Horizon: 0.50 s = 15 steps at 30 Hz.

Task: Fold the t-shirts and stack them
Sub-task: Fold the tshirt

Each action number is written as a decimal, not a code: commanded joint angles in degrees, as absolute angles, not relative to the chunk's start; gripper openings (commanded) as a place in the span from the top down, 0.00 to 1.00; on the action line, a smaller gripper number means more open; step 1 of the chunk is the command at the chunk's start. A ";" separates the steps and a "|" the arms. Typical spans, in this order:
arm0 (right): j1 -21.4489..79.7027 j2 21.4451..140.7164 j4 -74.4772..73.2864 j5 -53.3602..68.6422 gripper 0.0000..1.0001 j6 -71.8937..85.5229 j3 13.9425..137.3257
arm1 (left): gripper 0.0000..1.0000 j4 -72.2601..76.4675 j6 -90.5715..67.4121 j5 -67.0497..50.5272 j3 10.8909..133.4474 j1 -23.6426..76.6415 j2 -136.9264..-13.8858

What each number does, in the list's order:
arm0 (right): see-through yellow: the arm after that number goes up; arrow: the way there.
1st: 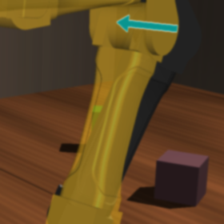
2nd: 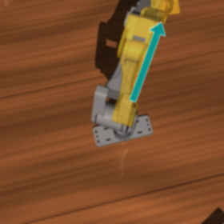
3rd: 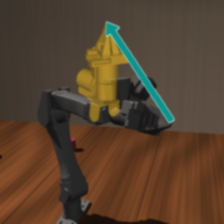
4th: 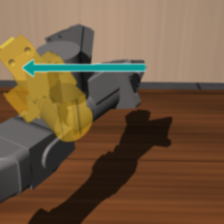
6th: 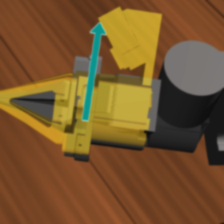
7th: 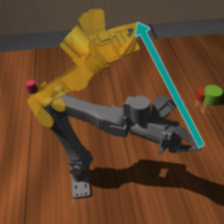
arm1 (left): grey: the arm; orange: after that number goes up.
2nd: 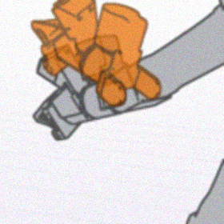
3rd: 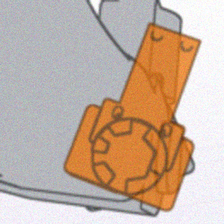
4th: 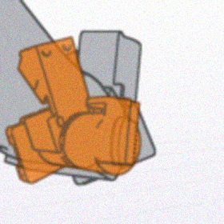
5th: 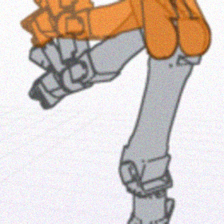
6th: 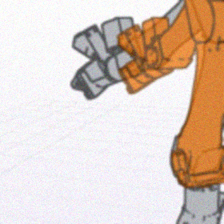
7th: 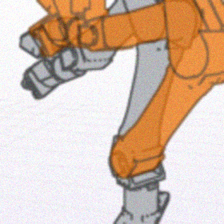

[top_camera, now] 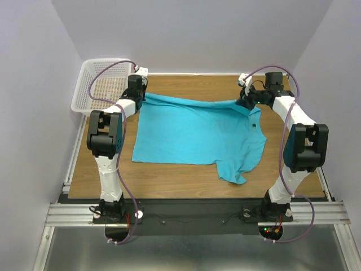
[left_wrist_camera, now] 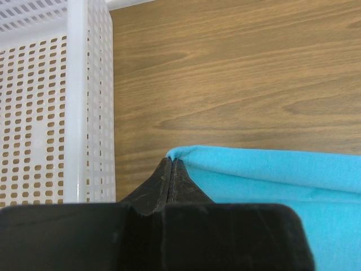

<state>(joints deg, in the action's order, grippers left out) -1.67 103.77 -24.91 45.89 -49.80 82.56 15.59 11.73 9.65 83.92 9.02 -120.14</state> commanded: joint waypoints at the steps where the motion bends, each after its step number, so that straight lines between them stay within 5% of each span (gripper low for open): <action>1: -1.58 100.28 -23.12 47.11 0.99 -50.63 81.92 | 0.97 17.14 11.69 10.11 83.41 9.23 -116.46; 6: -1.49 99.49 -23.12 46.85 1.00 -51.33 79.46 | 0.91 16.96 11.34 9.67 82.36 9.23 -114.96; 15: -1.49 98.53 -23.12 46.41 0.99 -52.29 75.15 | 0.56 19.86 10.20 6.15 76.30 9.23 -108.20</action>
<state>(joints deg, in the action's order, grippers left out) -1.67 101.16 -24.95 45.87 -51.29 75.72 15.90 10.96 7.86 78.22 9.02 -115.11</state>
